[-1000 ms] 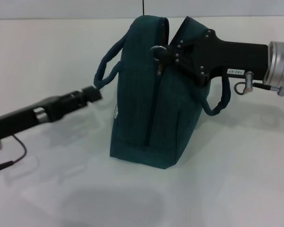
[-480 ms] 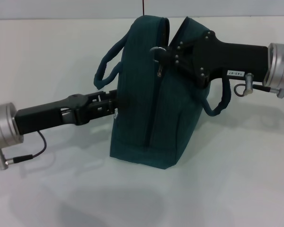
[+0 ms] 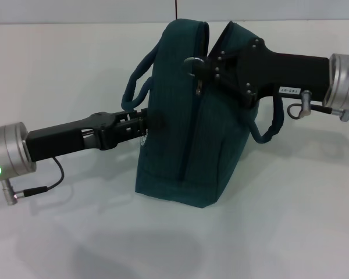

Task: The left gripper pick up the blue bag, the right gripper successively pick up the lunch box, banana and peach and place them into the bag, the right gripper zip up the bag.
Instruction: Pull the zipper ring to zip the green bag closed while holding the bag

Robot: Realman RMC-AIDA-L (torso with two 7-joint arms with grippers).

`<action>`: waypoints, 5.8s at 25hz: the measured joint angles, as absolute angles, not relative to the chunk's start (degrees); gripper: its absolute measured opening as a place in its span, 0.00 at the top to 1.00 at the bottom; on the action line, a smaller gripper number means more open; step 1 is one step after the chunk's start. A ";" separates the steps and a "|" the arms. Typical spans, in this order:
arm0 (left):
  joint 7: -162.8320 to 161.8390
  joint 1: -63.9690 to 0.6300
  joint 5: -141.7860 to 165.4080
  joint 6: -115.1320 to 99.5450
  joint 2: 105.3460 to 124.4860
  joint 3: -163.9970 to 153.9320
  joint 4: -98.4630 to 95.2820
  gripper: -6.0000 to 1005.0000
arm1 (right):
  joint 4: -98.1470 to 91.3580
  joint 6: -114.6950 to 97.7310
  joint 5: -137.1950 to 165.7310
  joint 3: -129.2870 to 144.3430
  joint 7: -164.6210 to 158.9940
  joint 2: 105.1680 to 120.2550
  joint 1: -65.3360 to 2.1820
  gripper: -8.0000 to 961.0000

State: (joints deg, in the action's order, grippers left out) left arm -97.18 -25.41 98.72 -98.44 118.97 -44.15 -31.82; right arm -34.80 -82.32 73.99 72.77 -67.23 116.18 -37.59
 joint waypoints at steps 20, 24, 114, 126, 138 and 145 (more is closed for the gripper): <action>-96.36 -26.59 98.59 -98.72 119.27 -44.38 -31.73 0.94 | -33.81 -82.79 70.14 72.38 -70.37 115.67 -37.33 0.96; -96.16 -26.91 98.58 -98.83 119.40 -44.85 -31.73 0.94 | -32.21 -82.90 66.63 72.36 -73.86 115.56 -37.22 0.95; -88.41 -22.74 98.22 -105.57 117.81 -42.56 -26.33 0.94 | -25.23 -72.08 62.18 73.21 -91.34 116.10 -41.06 0.93; -88.69 -20.18 98.30 -107.89 116.57 -42.42 -26.45 0.90 | -25.23 -71.20 61.91 73.12 -90.35 116.19 -40.33 0.93; -88.42 -18.60 98.48 -107.57 116.72 -42.18 -26.38 0.83 | -25.23 -71.71 61.74 73.50 -90.27 116.18 -39.72 0.93; -89.49 -17.83 98.38 -107.17 116.48 -34.52 -26.42 0.75 | -25.80 -74.34 59.80 73.50 -88.36 116.19 -36.27 0.93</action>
